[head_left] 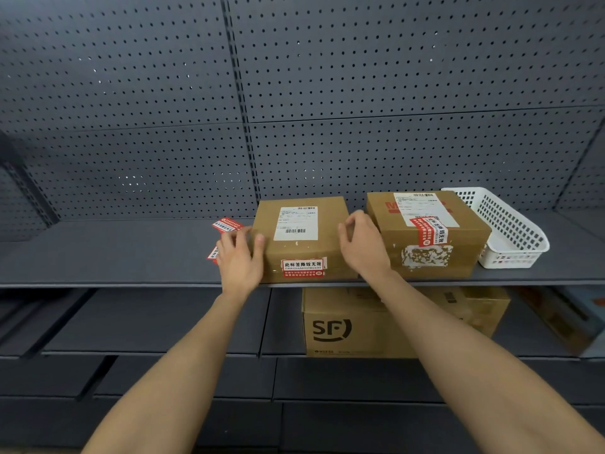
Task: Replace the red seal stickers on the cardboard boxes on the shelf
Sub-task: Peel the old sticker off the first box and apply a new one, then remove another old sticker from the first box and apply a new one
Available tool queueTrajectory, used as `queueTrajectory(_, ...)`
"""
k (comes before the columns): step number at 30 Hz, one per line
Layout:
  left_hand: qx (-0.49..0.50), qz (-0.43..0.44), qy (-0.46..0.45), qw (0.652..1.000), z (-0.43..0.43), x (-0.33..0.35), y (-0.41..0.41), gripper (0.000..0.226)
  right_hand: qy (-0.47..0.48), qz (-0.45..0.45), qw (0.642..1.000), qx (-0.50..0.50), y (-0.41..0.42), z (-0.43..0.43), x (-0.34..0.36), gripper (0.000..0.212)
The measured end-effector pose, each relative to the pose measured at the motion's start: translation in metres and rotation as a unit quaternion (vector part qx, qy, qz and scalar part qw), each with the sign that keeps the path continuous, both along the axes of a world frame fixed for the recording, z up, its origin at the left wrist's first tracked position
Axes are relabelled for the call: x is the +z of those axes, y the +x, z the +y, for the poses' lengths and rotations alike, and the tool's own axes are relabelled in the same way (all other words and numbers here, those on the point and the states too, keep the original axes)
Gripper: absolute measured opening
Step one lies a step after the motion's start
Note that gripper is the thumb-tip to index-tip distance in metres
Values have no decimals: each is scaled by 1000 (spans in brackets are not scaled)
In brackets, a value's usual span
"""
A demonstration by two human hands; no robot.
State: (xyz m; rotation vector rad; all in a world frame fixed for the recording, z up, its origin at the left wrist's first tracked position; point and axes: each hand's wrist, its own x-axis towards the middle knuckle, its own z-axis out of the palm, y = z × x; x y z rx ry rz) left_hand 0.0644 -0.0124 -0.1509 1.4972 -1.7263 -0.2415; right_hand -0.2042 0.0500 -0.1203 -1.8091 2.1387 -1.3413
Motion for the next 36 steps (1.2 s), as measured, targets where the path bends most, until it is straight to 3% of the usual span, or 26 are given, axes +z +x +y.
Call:
queueTrajectory(3, -6, 33, 84, 996, -12, 4, 1, 60, 56, 0, 998, -40, -14, -5, 1, 21)
queueTrajectory(6, -5, 85, 168, 982, -17, 14, 0, 72, 135, -38, 989, -43, -21, -5, 4, 43)
queueTrajectory(10, -29, 91, 217, 972, -19, 18, -5, 57, 254, -90, 963, -28, -17, -11, 6, 58)
queueTrajectory(15, -34, 109, 213, 970, -14, 24, -4, 60, 265, -79, 961, -20, -12, -10, 18, 50)
queueTrajectory(18, -56, 144, 160, 975, -8, 37, -2, 45, 245, -109, 963, 17, -17, -10, 29, 43)
queueTrajectory(21, -68, 183, 113, 974, -9, 50, 5, 49, 179, -223, 957, 46, -20, -10, 43, 47)
queueTrajectory(23, -60, 244, 115, 961, -13, 62, 9, 35, 113, -384, 915, 44, -19, -13, 55, 42)
queueTrajectory(26, -54, 329, 143, 932, -13, 81, 8, 39, 87, -504, 858, 42, -24, -12, 71, 81)
queueTrajectory(30, -74, 385, 178, 903, -11, 82, 8, 78, 99, -515, 851, 32, -29, -6, 73, 109)
queueTrajectory(32, -93, 390, 196, 895, -13, 76, 14, 89, 94, -517, 849, 58, -27, -4, 69, 103)
queueTrajectory(34, -123, 393, 217, 885, -23, 66, 19, 94, 97, -515, 846, 98, -28, -3, 65, 79)
queueTrajectory(36, -159, 380, 229, 882, -16, 68, 18, 81, 100, -513, 845, 112, -31, -4, 64, 59)
